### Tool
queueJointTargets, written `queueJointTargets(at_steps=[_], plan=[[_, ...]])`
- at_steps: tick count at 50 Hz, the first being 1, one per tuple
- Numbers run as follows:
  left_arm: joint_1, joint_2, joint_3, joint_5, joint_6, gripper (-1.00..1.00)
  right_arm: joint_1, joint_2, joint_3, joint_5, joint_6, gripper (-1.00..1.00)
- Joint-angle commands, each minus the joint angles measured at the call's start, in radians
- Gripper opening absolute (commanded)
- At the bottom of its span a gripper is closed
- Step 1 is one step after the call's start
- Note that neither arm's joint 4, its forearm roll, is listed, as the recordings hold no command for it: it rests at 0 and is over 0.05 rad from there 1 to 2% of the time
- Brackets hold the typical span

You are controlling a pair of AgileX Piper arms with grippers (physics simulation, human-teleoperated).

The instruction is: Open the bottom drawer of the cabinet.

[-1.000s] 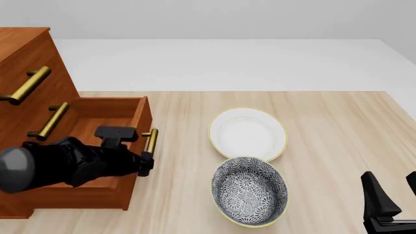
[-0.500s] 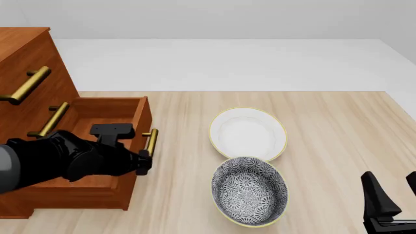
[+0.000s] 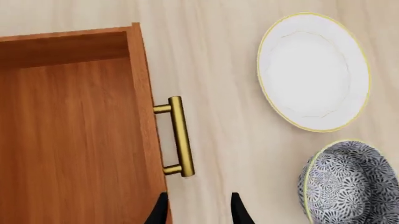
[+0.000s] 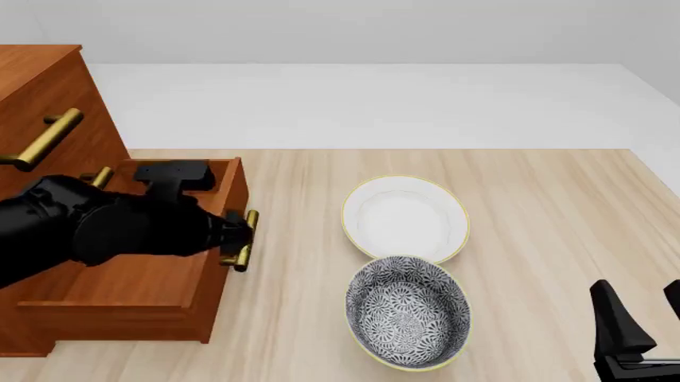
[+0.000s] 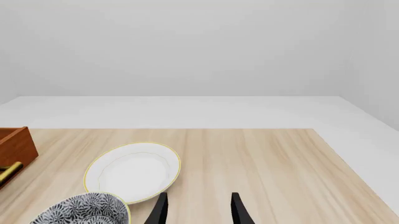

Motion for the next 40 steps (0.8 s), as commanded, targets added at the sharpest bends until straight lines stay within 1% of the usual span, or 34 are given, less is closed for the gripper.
queueJointTargets(at_steps=[1, 7, 9, 10, 12, 13, 14, 15, 17, 27, 29, 31, 34, 35, 36, 37, 38, 39, 40], plan=[[-0.04, -0.119, -0.087, -0.097, 0.113, 1.0, 0.0, 0.0, 0.0, 0.0, 0.0, 1.0], [-0.017, -0.187, -0.078, -0.1, 0.147, 1.0, 0.0, 0.0, 0.0, 0.0, 0.0, 1.0], [-0.029, -0.221, -0.058, -0.102, 0.156, 1.0, 0.0, 0.0, 0.0, 0.0, 0.0, 1.0], [-0.029, -0.244, -0.048, -0.104, 0.146, 1.0, 0.0, 0.0, 0.0, 0.0, 0.0, 1.0], [-0.034, -0.268, -0.043, -0.099, 0.16, 1.0, 0.0, 0.0, 0.0, 0.0, 0.0, 1.0], [-0.019, -0.281, -0.046, -0.103, 0.145, 1.0, 0.0, 0.0, 0.0, 0.0, 0.0, 1.0], [-0.017, -0.285, -0.047, -0.103, 0.146, 1.0, 0.0, 0.0, 0.0, 0.0, 0.0, 1.0], [-0.016, -0.293, -0.046, -0.097, 0.165, 1.0, 0.0, 0.0, 0.0, 0.0, 0.0, 1.0], [-0.018, -0.31, -0.031, -0.096, 0.152, 1.0, 0.0, 0.0, 0.0, 0.0, 0.0, 1.0], [-0.011, -0.377, -0.003, -0.077, 0.149, 1.0, 0.0, 0.0, 0.0, 0.0, 0.0, 1.0], [-0.007, -0.388, 0.0, -0.073, 0.166, 1.0, 0.0, 0.0, 0.0, 0.0, 0.0, 1.0], [-0.004, -0.404, 0.003, -0.07, 0.163, 1.0, 0.0, 0.0, 0.0, 0.0, 0.0, 1.0], [0.0, -0.43, 0.011, -0.067, 0.187, 1.0, 0.0, 0.0, 0.0, 0.0, 0.0, 1.0], [0.006, -0.445, 0.01, -0.067, 0.2, 1.0, 0.0, 0.0, 0.0, 0.0, 0.0, 1.0], [-0.002, -0.45, 0.008, -0.058, 0.233, 1.0, 0.0, 0.0, 0.0, 0.0, 0.0, 1.0], [0.013, -0.463, 0.008, -0.066, 0.219, 1.0, 0.0, 0.0, 0.0, 0.0, 0.0, 1.0], [0.015, -0.469, 0.006, -0.061, 0.266, 1.0, 0.0, 0.0, 0.0, 0.0, 0.0, 1.0], [0.026, -0.491, 0.007, -0.069, 0.268, 1.0, 0.0, 0.0, 0.0, 0.0, 0.0, 1.0], [0.037, -0.505, 0.006, -0.077, 0.242, 1.0, 0.0, 0.0, 0.0, 0.0, 0.0, 1.0]])
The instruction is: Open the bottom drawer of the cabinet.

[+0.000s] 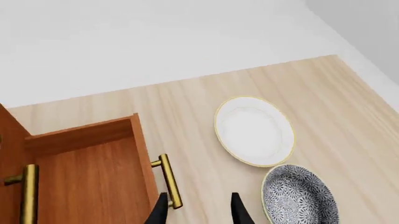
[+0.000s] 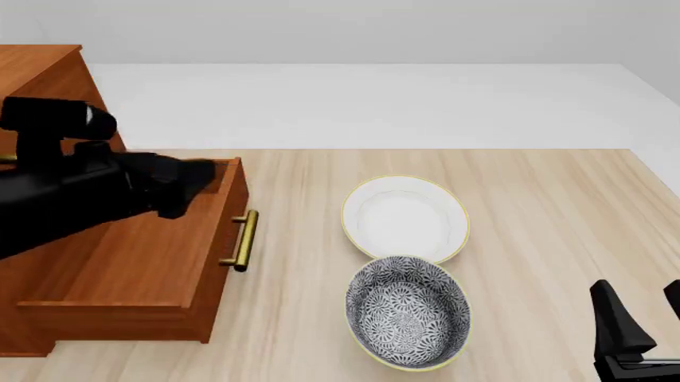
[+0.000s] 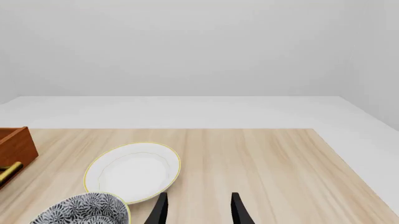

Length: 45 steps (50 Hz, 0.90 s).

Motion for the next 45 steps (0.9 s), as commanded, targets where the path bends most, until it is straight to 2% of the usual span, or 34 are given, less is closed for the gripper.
queueJointTargets(at_steps=[1, 2, 11, 12, 21, 27, 31, 32, 33, 34, 35, 37, 38, 44, 45], plan=[[0.028, -0.109, 0.012, -0.001, 0.075, 1.0, 0.0, 0.0, 0.0, 0.0, 0.0, 1.0], [0.03, -0.136, 0.021, -0.009, 0.062, 1.0, 0.0, 0.0, 0.0, 0.0, 0.0, 1.0], [0.033, -0.227, 0.04, 0.005, 0.131, 1.0, 0.0, 0.0, 0.0, 0.0, 0.0, 1.0], [0.036, -0.239, 0.04, 0.011, 0.113, 1.0, 0.0, 0.0, 0.0, 0.0, 0.0, 1.0], [0.045, -0.318, 0.071, 0.024, 0.14, 1.0, 0.0, 0.0, 0.0, 0.0, 0.0, 1.0], [0.04, -0.388, 0.1, 0.036, 0.129, 1.0, 0.0, 0.0, 0.0, 0.0, 0.0, 1.0], [0.043, -0.456, 0.144, 0.044, 0.123, 1.0, 0.0, 0.0, 0.0, 0.0, 0.0, 1.0], [0.048, -0.477, 0.157, 0.042, 0.099, 1.0, 0.0, 0.0, 0.0, 0.0, 0.0, 1.0], [0.042, -0.48, 0.165, 0.045, 0.102, 1.0, 0.0, 0.0, 0.0, 0.0, 0.0, 1.0], [0.017, -0.499, 0.19, 0.054, 0.143, 1.0, 0.0, 0.0, 0.0, 0.0, 0.0, 1.0], [0.018, -0.518, 0.203, 0.057, 0.117, 1.0, 0.0, 0.0, 0.0, 0.0, 0.0, 1.0], [0.016, -0.533, 0.202, 0.065, 0.138, 1.0, 0.0, 0.0, 0.0, 0.0, 0.0, 1.0], [0.029, -0.55, 0.196, 0.068, 0.117, 1.0, 0.0, 0.0, 0.0, 0.0, 0.0, 1.0], [0.032, -0.626, 0.189, 0.097, 0.141, 1.0, 0.0, 0.0, 0.0, 0.0, 0.0, 1.0], [0.04, -0.63, 0.191, 0.104, 0.127, 1.0, 0.0, 0.0, 0.0, 0.0, 0.0, 1.0]])
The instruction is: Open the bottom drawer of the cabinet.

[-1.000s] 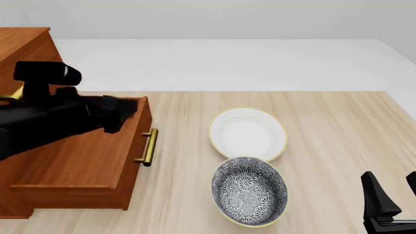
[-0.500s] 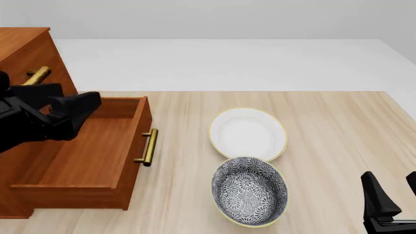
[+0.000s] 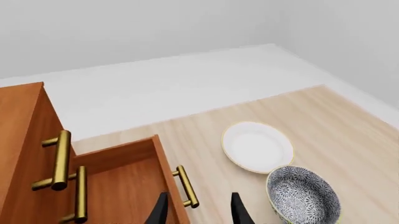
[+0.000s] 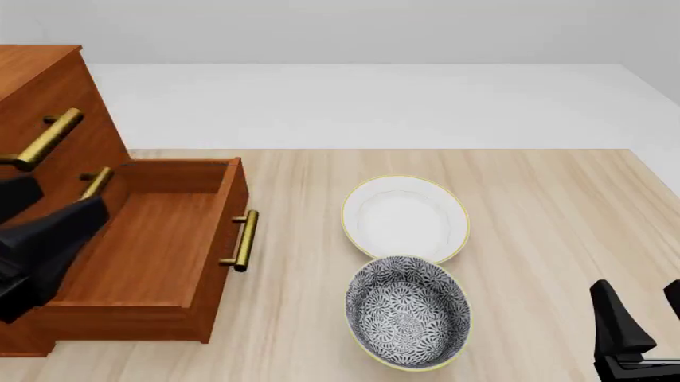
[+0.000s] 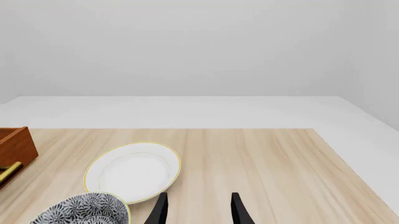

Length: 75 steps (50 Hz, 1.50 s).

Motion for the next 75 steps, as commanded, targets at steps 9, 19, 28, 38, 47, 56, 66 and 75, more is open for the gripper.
queueJointTargets(at_steps=[9, 19, 28, 38, 47, 56, 66, 75], plan=[[0.026, -0.267, 0.028, 0.1, 0.06, 1.0, 0.0, 0.0, 0.0, 0.0, 0.0, 1.0], [0.107, -0.361, 0.035, 0.156, 0.104, 1.0, 0.0, 0.0, 0.0, 0.0, 0.0, 1.0], [0.173, -0.416, 0.03, 0.152, 0.108, 1.0, 0.0, 0.0, 0.0, 0.0, 0.0, 1.0], [0.292, -0.417, 0.02, 0.103, 0.198, 1.0, 0.0, 0.0, 0.0, 0.0, 0.0, 1.0], [0.354, -0.416, 0.036, 0.121, 0.255, 1.0, 0.0, 0.0, 0.0, 0.0, 0.0, 1.0], [0.405, -0.416, 0.026, 0.142, 0.24, 1.0, 0.0, 0.0, 0.0, 0.0, 0.0, 1.0], [0.433, -0.417, 0.012, 0.15, 0.205, 1.0, 0.0, 0.0, 0.0, 0.0, 0.0, 1.0], [0.427, -0.417, -0.003, 0.176, 0.155, 1.0, 0.0, 0.0, 0.0, 0.0, 0.0, 1.0]])
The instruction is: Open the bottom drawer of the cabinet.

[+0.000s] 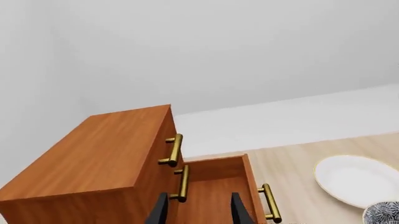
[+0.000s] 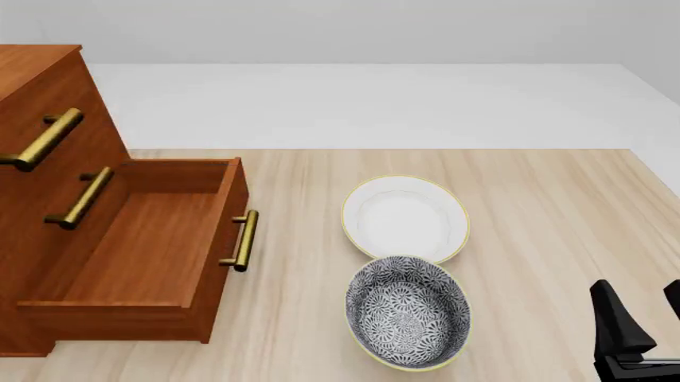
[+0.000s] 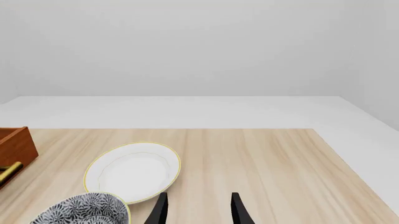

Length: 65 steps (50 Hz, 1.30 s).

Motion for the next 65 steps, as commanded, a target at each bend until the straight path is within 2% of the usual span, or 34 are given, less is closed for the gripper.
queueJointTargets(at_steps=[1, 7, 15, 33, 65], plan=[[-0.004, -0.001, -0.013, 0.017, -0.034, 1.0, 0.0, 0.0, 0.0, 0.0, 0.0, 1.0], [0.007, -0.001, -0.011, 0.024, -0.045, 1.0, 0.0, 0.0, 0.0, 0.0, 0.0, 1.0], [-0.024, -0.001, -0.05, 0.044, -0.056, 1.0, 0.0, 0.0, 0.0, 0.0, 0.0, 1.0], [-0.042, -0.001, 0.005, 0.054, -0.111, 1.0, 0.0, 0.0, 0.0, 0.0, 0.0, 1.0], [-0.06, -0.001, 0.065, 0.062, -0.113, 1.0, 0.0, 0.0, 0.0, 0.0, 0.0, 1.0]])
